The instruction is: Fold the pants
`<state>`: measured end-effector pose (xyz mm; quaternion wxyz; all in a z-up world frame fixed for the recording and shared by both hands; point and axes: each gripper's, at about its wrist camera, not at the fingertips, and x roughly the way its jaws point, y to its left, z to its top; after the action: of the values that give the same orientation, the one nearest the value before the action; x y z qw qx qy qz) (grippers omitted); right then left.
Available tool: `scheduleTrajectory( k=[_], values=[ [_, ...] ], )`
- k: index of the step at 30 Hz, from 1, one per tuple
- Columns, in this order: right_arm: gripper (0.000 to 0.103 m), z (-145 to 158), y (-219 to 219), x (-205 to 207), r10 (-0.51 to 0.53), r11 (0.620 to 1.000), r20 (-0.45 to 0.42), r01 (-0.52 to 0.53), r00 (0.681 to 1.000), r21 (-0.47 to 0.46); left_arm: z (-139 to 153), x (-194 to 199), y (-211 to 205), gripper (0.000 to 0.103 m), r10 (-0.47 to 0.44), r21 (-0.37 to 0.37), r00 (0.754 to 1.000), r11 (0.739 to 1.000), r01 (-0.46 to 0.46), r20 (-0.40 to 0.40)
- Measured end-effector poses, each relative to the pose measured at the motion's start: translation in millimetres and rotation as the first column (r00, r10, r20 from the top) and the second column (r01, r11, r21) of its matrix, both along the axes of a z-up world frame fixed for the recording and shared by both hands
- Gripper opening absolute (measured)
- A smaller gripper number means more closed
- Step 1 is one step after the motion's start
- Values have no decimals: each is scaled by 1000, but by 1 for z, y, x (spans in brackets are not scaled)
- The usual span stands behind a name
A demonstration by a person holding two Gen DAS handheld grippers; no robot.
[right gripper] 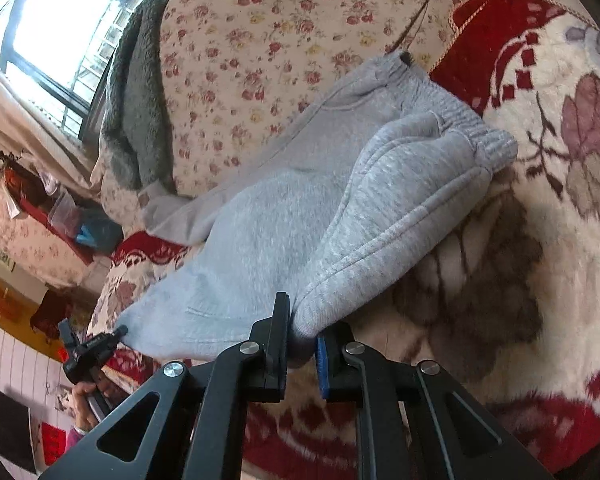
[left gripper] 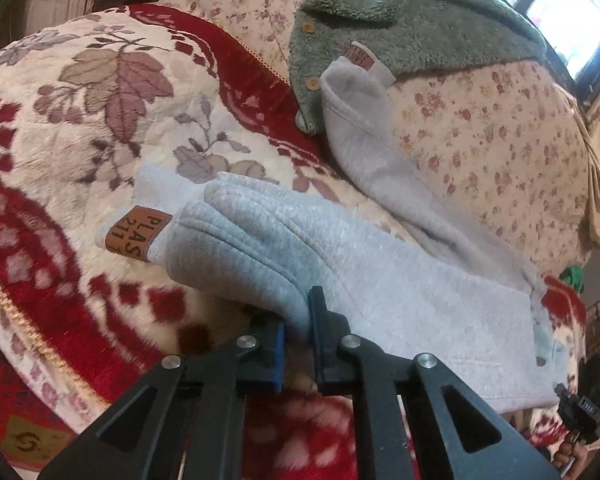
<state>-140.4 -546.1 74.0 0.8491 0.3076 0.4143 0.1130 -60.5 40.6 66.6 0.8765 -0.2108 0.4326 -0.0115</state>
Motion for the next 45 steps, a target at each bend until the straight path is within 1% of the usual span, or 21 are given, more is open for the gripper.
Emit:
scheduleTrajectory(
  k=[3,8,10,12,13,14,15,17,21,25,28,33,34,35,36,37,38,39,41,43,45],
  values=[
    [12,-4,4,-13,19,1000,-21,-20,1000,-2,-8,-9,5,10,-8,36,1000,999,9,-16],
    [12,-28,4,-15,3,1000,-113,-4,994,-11,-25,-13,12,11,4,24,999,1000,-2,-49],
    [16,-35,-1,-14,-32,999,-151,34,988,13,-23,-14,14,15,14,7,999,1000,-13,-33],
    [22,-33,-2,-14,-35,999,-170,35,985,-3,-17,-17,17,33,33,18,999,999,-32,-9],
    [26,-27,-3,-14,-42,999,-169,36,985,-36,-14,-17,19,53,44,25,999,999,-44,-4],
    [38,-22,-5,-15,-53,997,-165,43,985,-64,-12,-19,24,71,60,14,998,998,-60,8],
    [51,-14,-9,-16,-72,994,-155,58,985,-92,-11,-20,28,76,72,-5,997,997,-72,17],
    [67,-2,-16,-17,-100,991,-129,87,987,-104,-9,-23,39,80,121,-45,992,992,-120,33],
    [73,7,-27,-14,-123,989,-117,113,985,-92,-17,-20,56,84,184,-105,983,977,-186,-22],
    [75,0,-35,-12,-143,989,-160,134,977,-68,-34,-16,58,84,195,-123,975,970,-208,-104],
    [78,-5,-43,-14,-176,983,-185,165,967,-75,-43,-12,58,84,218,-125,968,964,-233,-125],
    [81,-17,-62,-9,-225,974,-184,229,957,-4,-54,6,61,84,245,-168,959,949,-268,-146],
    [81,-20,-64,-4,-238,970,-175,242,955,4,-54,10,60,81,237,-176,961,949,-261,-143],
    [81,-24,-67,2,-248,967,-161,255,955,26,-53,15,59,63,227,-173,964,953,-249,-137],
    [80,-28,-68,9,-243,966,-140,253,960,58,-51,22,55,52,208,-147,969,963,-227,-134],
    [76,-31,-67,15,-235,967,-133,245,963,72,-49,27,52,35,201,-117,970,969,-217,-136],
    [43,-33,-65,21,-229,970,-135,238,964,58,-46,29,50,25,196,-100,972,973,-210,-131],
    [22,-34,-63,24,-216,974,-136,223,967,42,-43,31,50,23,193,-97,974,974,-205,-121],
    [20,-26,-58,19,-190,982,-103,191,976,3,-33,29,54,16,184,-88,979,977,-192,-88],
    [19,-14,-54,10,-153,987,-73,149,986,-56,-24,22,59,16,178,-75,983,981,-182,-49],
    [18,-11,-56,3,-137,989,-74,131,988,-70,-26,18,64,16,183,-50,982,981,-186,-49]
  ],
)
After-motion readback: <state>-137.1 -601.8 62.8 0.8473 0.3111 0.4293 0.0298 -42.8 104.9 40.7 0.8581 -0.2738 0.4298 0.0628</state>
